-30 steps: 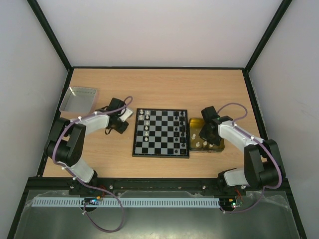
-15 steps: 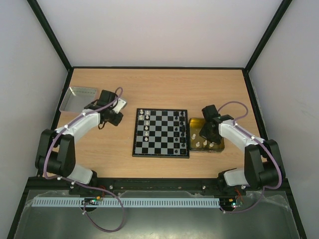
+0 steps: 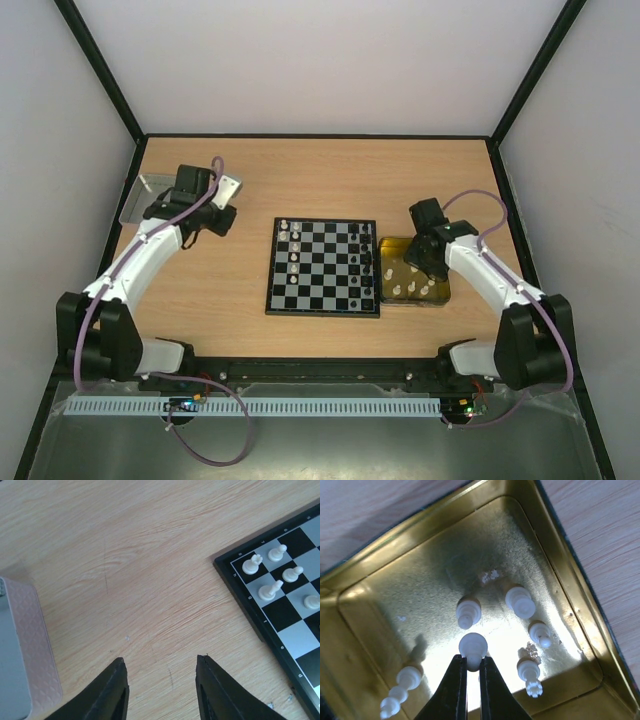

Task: Set up the chess pieces on the board
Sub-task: Pick up the chess piece from the storage box, then place the chess piece on the chessboard.

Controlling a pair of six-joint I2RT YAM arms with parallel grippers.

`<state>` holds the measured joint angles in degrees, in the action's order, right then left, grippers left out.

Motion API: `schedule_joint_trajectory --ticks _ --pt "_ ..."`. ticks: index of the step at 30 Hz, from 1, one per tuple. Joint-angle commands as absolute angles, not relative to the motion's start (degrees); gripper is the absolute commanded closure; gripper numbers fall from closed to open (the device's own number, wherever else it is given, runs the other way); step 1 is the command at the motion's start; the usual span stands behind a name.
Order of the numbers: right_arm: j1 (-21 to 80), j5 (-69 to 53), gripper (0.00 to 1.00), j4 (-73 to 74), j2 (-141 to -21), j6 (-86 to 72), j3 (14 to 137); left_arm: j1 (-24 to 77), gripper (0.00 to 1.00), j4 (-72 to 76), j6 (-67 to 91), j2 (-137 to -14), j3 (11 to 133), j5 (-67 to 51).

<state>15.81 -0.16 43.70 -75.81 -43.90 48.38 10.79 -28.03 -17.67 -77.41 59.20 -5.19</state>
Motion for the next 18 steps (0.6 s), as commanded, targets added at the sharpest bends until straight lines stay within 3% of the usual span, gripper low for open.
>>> schedule_joint_trajectory --ticks 1,8,13,18 --pt "15.6 0.8 0.98 50.5 -72.3 -42.7 52.7 10.3 0.57 -29.1 -17.3 -76.0 58.7 -7.8" --pt "18.5 0.1 0.98 55.4 -69.8 -43.7 59.7 10.2 0.46 -27.0 -16.9 -75.5 56.3 -10.2" --pt "28.0 1.3 0.98 56.2 -72.0 -48.0 64.1 10.3 0.43 -26.1 -16.5 -75.1 55.2 -9.6" --pt "40.6 2.1 0.98 54.2 -76.8 -52.8 67.8 10.3 0.31 -25.8 -16.2 -74.5 54.6 -9.3"
